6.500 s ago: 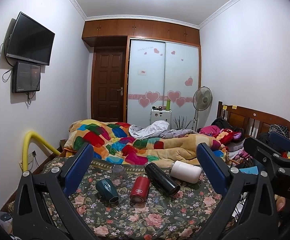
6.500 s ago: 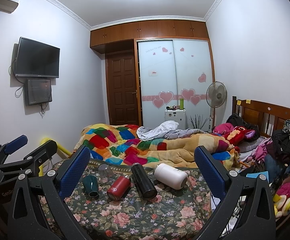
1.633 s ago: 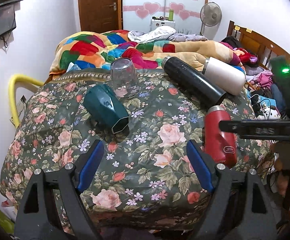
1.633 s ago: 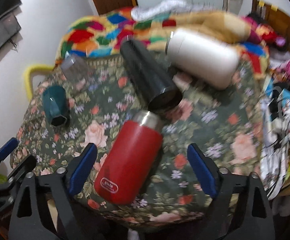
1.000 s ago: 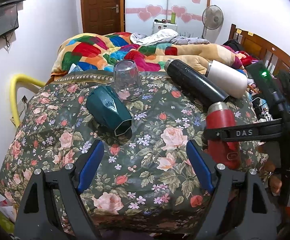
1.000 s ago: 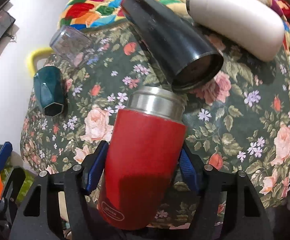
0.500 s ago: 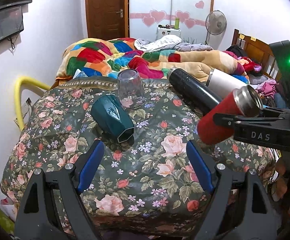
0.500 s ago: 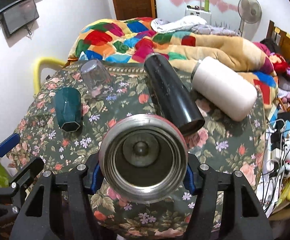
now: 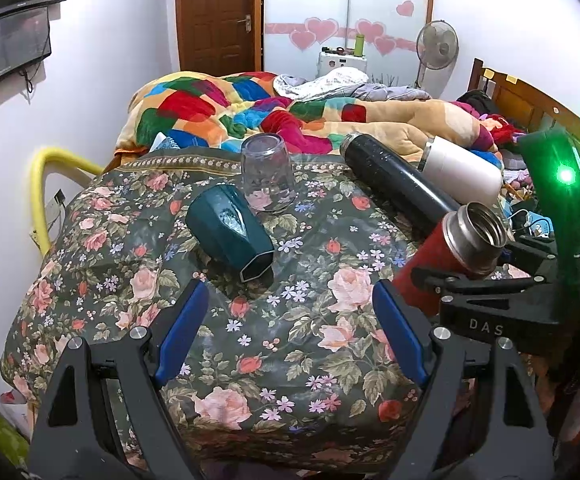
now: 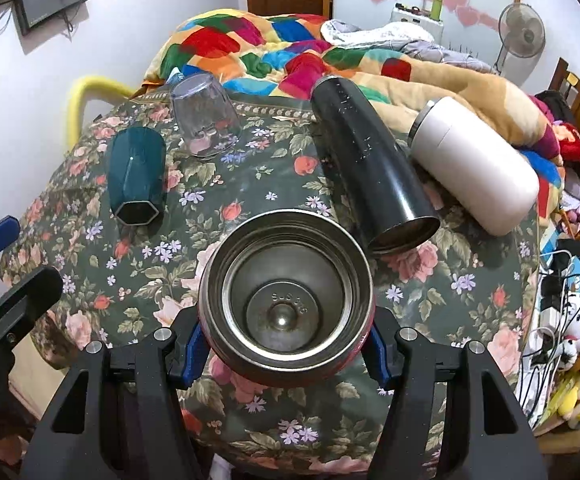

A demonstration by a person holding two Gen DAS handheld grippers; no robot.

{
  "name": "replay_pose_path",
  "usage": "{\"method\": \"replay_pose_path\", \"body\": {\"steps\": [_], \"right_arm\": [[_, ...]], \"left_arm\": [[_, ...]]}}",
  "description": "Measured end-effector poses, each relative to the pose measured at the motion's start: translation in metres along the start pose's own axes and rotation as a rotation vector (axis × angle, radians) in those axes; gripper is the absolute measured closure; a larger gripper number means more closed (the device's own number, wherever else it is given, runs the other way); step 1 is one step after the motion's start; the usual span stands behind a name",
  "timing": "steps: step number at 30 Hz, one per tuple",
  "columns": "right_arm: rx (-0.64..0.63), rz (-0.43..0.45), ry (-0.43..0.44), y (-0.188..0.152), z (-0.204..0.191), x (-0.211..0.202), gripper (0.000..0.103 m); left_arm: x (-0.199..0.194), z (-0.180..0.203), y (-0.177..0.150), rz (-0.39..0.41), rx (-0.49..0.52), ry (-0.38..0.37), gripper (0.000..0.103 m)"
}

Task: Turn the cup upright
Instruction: 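Rotate the right tool to turn the red bottle open end up, then set the red bottle upright on the bed and open the right tool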

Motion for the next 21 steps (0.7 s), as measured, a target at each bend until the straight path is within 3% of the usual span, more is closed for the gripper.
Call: {"method": "replay_pose_path", "body": {"steps": [8, 14, 18, 21], "right_arm": [[0.047, -0.045, 0.082, -0.002, 0.002, 0.003, 0.04], [0.033, -0.028, 0.068, -0.003, 0.0, -0.015, 0.039], [0.014, 0.01, 0.082, -0.004, -0.002, -0.045, 0.039], [0.021, 0.12, 0.084, -0.002, 0.001, -0.093, 0.039]], "left_arm": [[0.0, -0.003, -0.002, -0.012, -0.012, -0.005, 0.019], [-0.015, -0.001, 0.003, 0.016, -0.008, -0.009, 0.019], [-0.038, 0.004, 0.012, 0.058, -0.014, -0.032, 0.019], [-0.067, 0.009, 0.023, 0.12, -0.014, -0.051, 0.019]]}}
Point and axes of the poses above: each gripper's, at about its wrist camera, not at the fingertips, and x roughly the way its jaws point, z to its right, y to its top, the point moved 5 cm from there along x, roughly the way its jaws point, and after that the axes turned 6 degrees about y, right-handed, at the moved point
